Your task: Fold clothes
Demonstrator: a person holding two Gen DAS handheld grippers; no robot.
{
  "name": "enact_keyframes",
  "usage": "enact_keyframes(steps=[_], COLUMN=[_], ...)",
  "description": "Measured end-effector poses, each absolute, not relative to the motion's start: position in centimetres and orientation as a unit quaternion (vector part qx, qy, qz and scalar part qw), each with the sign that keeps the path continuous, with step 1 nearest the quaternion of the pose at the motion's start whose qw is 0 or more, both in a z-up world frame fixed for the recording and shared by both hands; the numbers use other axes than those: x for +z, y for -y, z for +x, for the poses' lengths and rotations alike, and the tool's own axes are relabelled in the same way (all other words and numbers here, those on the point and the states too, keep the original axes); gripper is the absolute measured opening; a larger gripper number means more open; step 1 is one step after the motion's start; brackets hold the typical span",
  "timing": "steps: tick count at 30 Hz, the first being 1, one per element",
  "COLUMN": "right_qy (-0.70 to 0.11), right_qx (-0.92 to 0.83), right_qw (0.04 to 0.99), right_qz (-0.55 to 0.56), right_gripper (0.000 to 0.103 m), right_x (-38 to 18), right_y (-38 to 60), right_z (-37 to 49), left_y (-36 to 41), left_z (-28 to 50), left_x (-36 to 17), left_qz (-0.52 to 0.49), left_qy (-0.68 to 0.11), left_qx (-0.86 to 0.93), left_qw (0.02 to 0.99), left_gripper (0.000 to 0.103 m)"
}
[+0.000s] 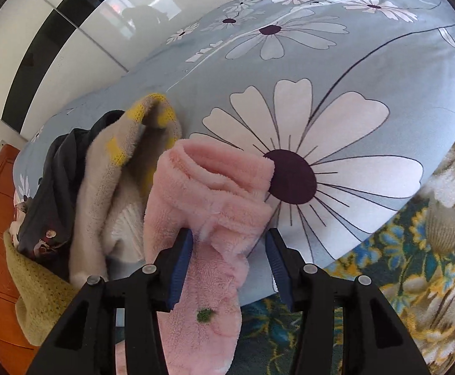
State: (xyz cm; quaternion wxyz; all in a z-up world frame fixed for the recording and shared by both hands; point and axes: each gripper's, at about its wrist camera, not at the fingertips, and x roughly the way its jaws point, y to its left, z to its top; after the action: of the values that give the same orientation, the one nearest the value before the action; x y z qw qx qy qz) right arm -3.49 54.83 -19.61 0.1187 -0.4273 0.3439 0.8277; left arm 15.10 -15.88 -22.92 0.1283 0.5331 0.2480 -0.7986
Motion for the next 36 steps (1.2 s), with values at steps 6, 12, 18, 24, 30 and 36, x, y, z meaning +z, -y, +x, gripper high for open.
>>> enact_keyframes(steps=[6, 12, 18, 24, 30, 36], right_qy=[-0.32, -0.323, -0.344, -0.296, -0.339, -0.46], right_qx=[0.819, 0.784, 0.778, 0.864, 0.748, 0.72], right_qw=[0.131, 0.149, 0.151, 0.081, 0.222, 0.248], right_qz=[-0.459, -0.508, -0.504, -0.4, -0.526, -0.457], right_gripper=[0.03, 0.01, 0.009, 0.008, 0.013, 0.013], right_x=[-19.2, -17.5, -14.6, -7.9, -19.4, -21.7], right_y=[-52.9, -52.7, -54.8, -55.0, -59.6, -62.5], right_z=[-4.9, -2.3, 2.6, 8.1, 14.5, 20.4], left_y=[16.2, 17.1, 17.0, 17.2, 17.2, 17.6], left_z=[15.2, 15.5, 15.6, 15.9, 16.1, 16.7], left_x=[-22.8, -23.2, -22.9, -22.5, -22.1, -21.9], left_qz=[0.531, 0.531, 0.527, 0.521, 0.518, 0.513], left_qy=[-0.251, -0.287, -0.297, -0.313, -0.324, -0.337], left_qx=[-0.798, -0.787, -0.788, -0.787, -0.786, -0.784], left_qw=[0.132, 0.13, 0.115, 0.106, 0.093, 0.093], left_gripper=[0.063, 0.063, 0.063, 0.063, 0.063, 0.063])
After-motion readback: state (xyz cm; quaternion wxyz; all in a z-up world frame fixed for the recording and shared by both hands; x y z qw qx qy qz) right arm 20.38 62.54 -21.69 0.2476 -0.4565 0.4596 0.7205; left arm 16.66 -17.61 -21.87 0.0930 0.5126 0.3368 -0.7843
